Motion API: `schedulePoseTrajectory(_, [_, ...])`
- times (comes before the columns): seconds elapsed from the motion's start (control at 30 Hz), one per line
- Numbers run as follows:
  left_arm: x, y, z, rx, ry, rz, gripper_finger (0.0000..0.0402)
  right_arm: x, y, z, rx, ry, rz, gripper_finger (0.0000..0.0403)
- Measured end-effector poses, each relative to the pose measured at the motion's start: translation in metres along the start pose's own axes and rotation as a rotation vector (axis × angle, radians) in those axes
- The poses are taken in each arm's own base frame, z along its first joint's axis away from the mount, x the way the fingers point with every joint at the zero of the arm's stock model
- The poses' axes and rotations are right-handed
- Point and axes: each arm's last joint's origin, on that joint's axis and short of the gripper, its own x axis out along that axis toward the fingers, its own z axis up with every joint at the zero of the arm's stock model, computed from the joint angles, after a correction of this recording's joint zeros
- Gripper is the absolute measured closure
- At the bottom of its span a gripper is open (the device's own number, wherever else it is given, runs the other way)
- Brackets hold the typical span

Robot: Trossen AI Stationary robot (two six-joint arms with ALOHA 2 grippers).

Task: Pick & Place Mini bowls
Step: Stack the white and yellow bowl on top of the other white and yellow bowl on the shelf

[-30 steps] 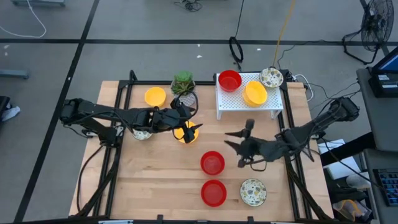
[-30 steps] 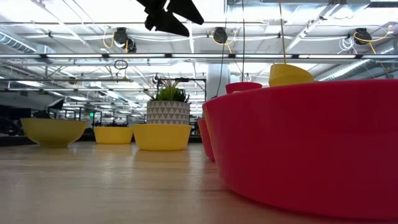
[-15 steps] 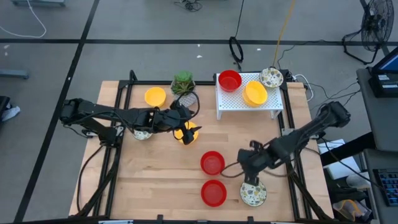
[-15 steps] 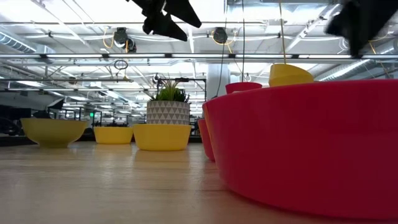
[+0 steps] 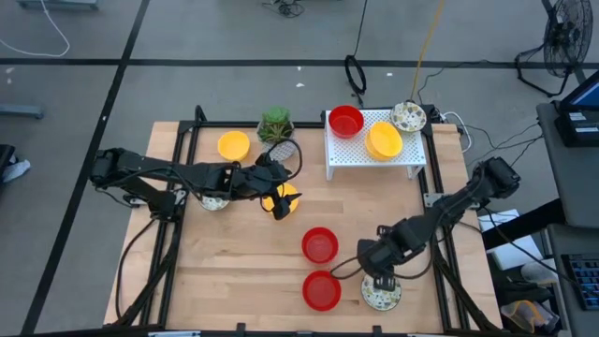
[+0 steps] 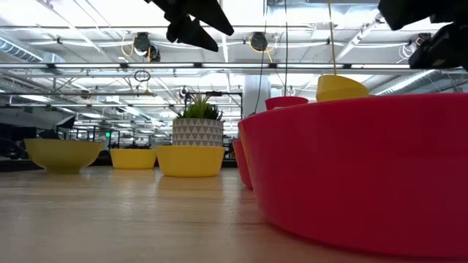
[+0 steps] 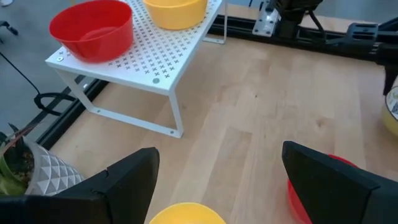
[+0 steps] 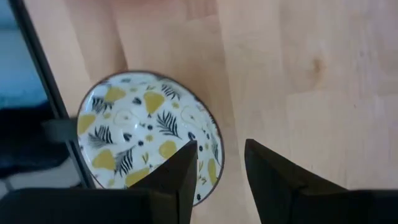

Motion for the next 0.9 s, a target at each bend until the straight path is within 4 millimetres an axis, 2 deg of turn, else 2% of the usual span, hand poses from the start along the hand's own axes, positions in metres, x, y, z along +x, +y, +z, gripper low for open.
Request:
schedulePoseTrajectory(0.17, [0.000,0.000,0.000,-0.001,0.003,0.001,0.0062,0.005,0.004,-0.004,-0.113,-0.034,-0.016,0.0282])
schedulePoseTrajectory(0.37, [0.000,0.000,0.000,0.003,0.004,0.001,0.0062,0.028,0.001,-0.006,-0.133,-0.040,0.086,0.0282])
schedulePoseTrajectory(0.63, [0.000,0.000,0.000,0.004,0.003,0.001,0.0062,0.052,-0.011,-0.012,-0.130,-0.069,0.112,0.0282])
schedulePoseTrajectory(0.77, [0.000,0.000,0.000,0.005,0.003,0.001,0.0062,0.052,-0.011,-0.012,-0.116,-0.072,0.121,0.0282])
schedulePoseTrajectory(0.9, [0.000,0.000,0.000,0.010,0.002,0.001,0.0062,0.041,-0.006,-0.010,-0.122,-0.104,0.152,0.0282])
